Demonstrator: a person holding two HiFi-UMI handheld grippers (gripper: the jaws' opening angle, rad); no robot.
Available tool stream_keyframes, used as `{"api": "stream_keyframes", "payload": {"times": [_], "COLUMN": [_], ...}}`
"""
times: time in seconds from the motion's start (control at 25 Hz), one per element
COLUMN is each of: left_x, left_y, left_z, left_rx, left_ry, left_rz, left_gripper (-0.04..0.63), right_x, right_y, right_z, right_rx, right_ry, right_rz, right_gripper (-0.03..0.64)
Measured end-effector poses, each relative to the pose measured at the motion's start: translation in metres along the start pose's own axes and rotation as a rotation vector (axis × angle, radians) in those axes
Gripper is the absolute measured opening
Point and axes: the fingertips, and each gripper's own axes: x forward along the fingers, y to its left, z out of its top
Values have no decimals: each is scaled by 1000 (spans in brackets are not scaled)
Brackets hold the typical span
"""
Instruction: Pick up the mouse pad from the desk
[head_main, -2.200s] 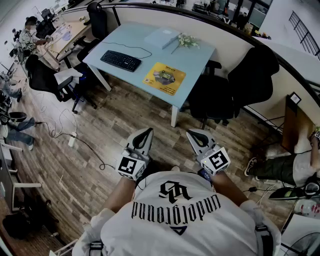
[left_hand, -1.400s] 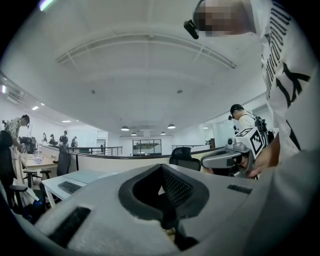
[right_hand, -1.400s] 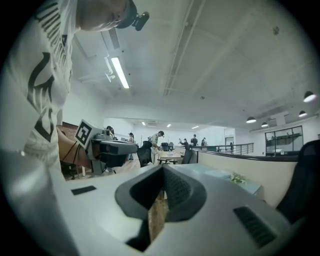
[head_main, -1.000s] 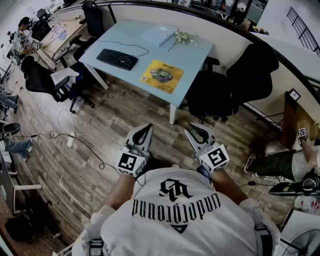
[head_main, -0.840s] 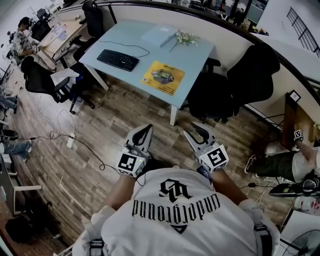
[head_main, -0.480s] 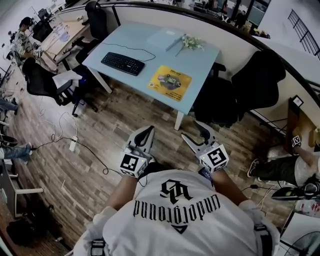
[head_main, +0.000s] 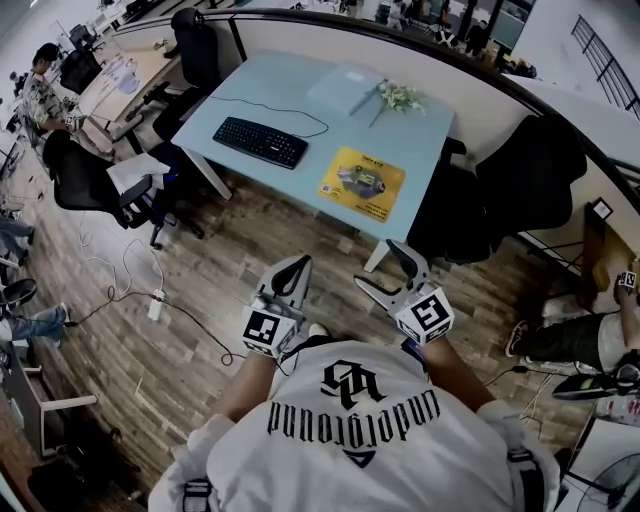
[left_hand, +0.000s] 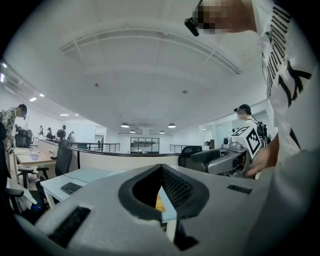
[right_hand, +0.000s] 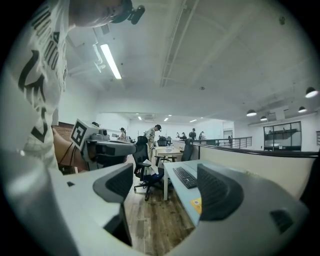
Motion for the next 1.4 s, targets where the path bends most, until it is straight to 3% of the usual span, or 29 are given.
{"api": "stream_keyframes", "payload": {"times": [0.36, 0.72, 1.12, 1.4], "left_x": [-27, -33, -2, 50], "left_y": [80, 109, 130, 146], "left_z": [-2, -20, -16, -21], "left_rx": [-16, -45, -25, -37], "left_ry": [-18, 11, 17, 37], "left_rz": [-5, 9, 51, 62], "left_gripper": [8, 8, 8, 8], "right_x": [65, 88, 111, 127], "right_y": [29, 32, -5, -63], "right_z": [-6, -18, -30, -31], "right_rx": [24, 33, 50, 53], "right_ry": [52, 81, 86, 98], "right_rz": [-28, -31, 9, 19], "right_gripper": [397, 400, 400, 399]}}
